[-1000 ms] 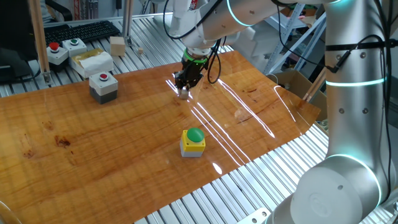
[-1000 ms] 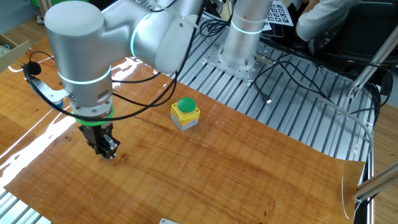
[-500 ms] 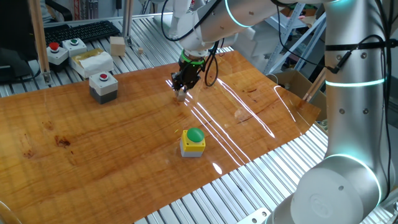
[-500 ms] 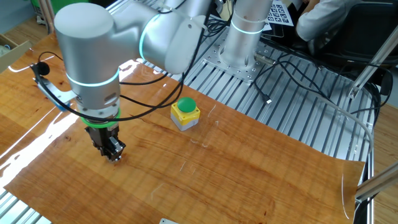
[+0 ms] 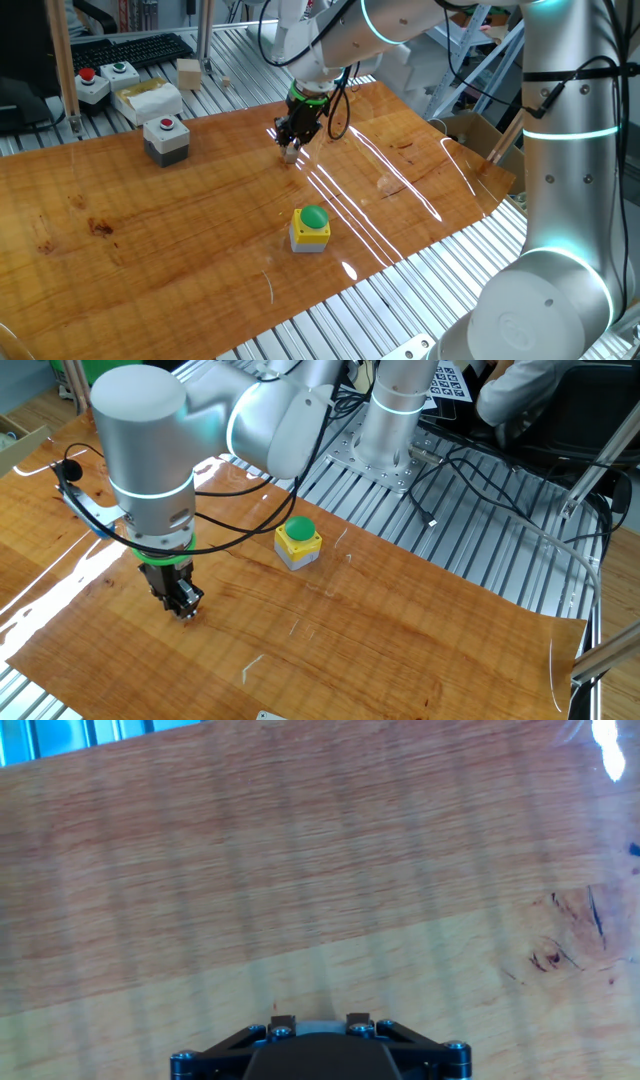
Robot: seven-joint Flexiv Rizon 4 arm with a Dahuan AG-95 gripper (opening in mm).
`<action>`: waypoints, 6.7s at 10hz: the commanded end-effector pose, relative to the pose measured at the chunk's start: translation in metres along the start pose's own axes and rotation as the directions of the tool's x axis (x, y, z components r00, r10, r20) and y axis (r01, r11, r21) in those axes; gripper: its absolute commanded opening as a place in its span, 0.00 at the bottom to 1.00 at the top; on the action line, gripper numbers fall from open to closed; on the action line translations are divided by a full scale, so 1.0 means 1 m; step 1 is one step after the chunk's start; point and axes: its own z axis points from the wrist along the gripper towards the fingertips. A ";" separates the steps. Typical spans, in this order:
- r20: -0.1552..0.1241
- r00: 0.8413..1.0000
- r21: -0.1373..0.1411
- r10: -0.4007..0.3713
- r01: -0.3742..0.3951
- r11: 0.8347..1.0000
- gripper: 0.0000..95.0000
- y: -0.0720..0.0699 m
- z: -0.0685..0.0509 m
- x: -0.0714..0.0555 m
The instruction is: Hold a small block with the gripper and sweep it from left to right on the table
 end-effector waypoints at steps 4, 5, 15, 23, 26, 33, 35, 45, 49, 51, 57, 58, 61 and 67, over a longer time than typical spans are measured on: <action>-0.008 0.996 -0.008 -0.086 0.086 0.996 0.00 -0.001 0.001 -0.001; -0.001 0.993 -0.005 -0.122 0.122 0.993 0.00 -0.001 0.001 -0.001; 0.038 0.958 0.014 -0.286 0.285 0.958 0.00 -0.001 0.001 -0.001; 0.037 0.961 0.007 -0.274 0.274 0.962 0.00 0.000 0.007 -0.001; 0.038 0.968 0.008 -0.248 0.248 0.969 0.00 0.006 0.010 -0.003; 0.040 0.982 0.015 -0.183 0.183 0.983 0.00 0.038 0.004 0.001; 0.043 0.985 0.013 -0.168 0.168 0.986 0.00 0.045 0.005 0.002; 0.044 0.996 0.017 -0.081 0.080 0.997 0.00 0.078 0.007 0.008; 0.042 0.998 0.008 -0.044 0.043 0.999 0.00 0.088 0.008 0.011; 0.038 0.998 0.008 -0.042 0.041 0.999 0.00 0.091 0.008 0.012; -0.029 0.994 -0.027 -0.102 0.101 0.995 0.00 0.098 0.001 0.018; -0.026 0.991 -0.023 -0.134 0.133 0.991 0.00 0.099 -0.001 0.021; -0.035 0.989 -0.021 -0.145 0.145 0.989 0.20 0.101 -0.002 0.024; -0.047 0.990 -0.005 -0.132 0.132 0.991 0.80 0.102 -0.001 0.026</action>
